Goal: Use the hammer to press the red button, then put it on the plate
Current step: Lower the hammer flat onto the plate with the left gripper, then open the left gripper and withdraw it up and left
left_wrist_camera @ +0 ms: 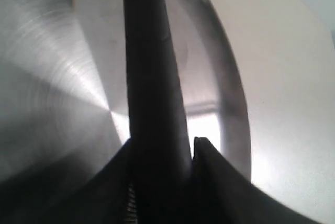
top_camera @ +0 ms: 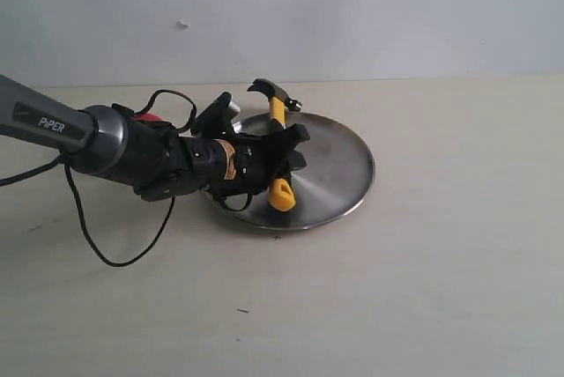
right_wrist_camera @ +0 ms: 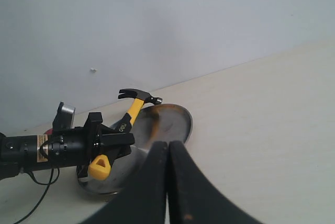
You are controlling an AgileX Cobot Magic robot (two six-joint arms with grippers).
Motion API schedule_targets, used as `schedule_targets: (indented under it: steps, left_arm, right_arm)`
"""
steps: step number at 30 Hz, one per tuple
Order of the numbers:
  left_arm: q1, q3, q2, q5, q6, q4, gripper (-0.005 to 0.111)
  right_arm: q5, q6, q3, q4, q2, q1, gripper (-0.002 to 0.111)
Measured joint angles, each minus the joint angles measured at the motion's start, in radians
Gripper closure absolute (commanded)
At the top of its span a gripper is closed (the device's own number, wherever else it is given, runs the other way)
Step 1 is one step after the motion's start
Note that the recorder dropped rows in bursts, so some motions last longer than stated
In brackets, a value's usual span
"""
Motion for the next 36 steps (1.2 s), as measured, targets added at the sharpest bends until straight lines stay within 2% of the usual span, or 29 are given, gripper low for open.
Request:
schedule_targets:
  steps: [11,18,30,31,33,35,36]
  left_arm:
    - [0.0,-0.001,0.0,-0.017,-0.052,0.036,0.074]
    - [0.0,-0.001,-0.007,-0.029,-0.055,0.048,0.047]
    - [0.0,-0.006,-0.032,-0.042,-0.112,0.145,0.047]
    - [0.0,-0.006,-0.038,-0.042,-0.117,0.153,0.05]
    - [0.0,-0.006,-0.07,-0.046,-0.164,0.223,0.064]
    - [0.0,-0.004,-0.105,-0.046,-0.209,0.316,0.099]
    - [0.0,0.008,-0.135,-0.046,-0.216,0.357,0.106]
  right_arm:
    - [0.0,0.0,0.0,0.0,0.0,0.0,0.108]
    - [0.0,0.0,0.0,0.0,0.0,0.0,0.108]
    - [0.0,0.0,0.0,0.001,0.0,0.0,0.108]
    - [0.0,0.0,0.0,0.001,0.0,0.0,0.108]
    - [0.0,0.0,0.0,0.001,0.0,0.0,0.108]
    - [0.0,0.0,0.0,0.001,0.0,0.0,0.108]
    - [0.0,0.0,0.0,0.001,0.0,0.0,0.108]
